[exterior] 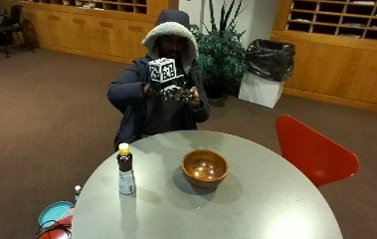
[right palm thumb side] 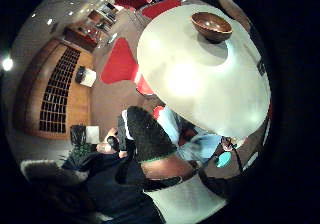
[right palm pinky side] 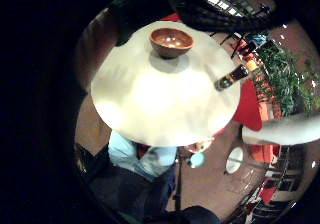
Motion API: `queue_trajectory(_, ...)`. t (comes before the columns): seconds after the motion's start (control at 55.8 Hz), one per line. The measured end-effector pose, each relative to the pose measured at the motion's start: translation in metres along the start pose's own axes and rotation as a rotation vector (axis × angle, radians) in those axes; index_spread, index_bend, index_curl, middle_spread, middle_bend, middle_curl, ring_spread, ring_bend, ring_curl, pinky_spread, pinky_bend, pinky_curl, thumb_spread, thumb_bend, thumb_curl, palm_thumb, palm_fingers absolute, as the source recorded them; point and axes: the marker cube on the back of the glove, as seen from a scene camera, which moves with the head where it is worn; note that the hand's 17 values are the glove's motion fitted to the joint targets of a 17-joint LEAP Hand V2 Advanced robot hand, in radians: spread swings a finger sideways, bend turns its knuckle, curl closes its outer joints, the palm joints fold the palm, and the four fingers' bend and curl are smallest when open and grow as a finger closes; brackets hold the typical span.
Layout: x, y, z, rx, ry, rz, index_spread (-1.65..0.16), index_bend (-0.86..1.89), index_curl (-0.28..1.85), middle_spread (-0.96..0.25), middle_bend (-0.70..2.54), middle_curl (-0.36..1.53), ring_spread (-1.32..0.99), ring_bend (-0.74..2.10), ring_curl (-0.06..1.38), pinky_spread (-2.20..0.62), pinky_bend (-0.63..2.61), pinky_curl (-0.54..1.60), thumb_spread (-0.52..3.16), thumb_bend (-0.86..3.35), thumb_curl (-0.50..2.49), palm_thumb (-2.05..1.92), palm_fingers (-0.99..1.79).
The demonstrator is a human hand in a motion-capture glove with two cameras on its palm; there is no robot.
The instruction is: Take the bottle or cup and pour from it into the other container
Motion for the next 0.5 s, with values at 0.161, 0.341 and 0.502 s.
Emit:
queue_trajectory(0.161,0.002,0.001,0.0,0.001,0.005,0.002,-0.34,0.26,0.19,-0.06,0.3,0.16,0.08,0.17,0.08,0.27,0.33,0.16,0.8,0.07,0.14,0.23,0.39)
queue_trajectory(0.341,0.013,0.006,-0.003,-0.004,0.0,0.028,-0.39,0.22,0.25,-0.06,0.28,0.21,0.1,0.17,0.11,0.32,0.32,0.21,0.96,0.01,0.21,0.25,0.38)
queue_trajectory(0.502,0.039,0.012,-0.007,0.01,-0.005,0.066,-0.41,0.19,0.29,-0.06,0.26,0.25,0.1,0.17,0.12,0.33,0.31,0.24,1.01,-0.02,0.25,0.25,0.36)
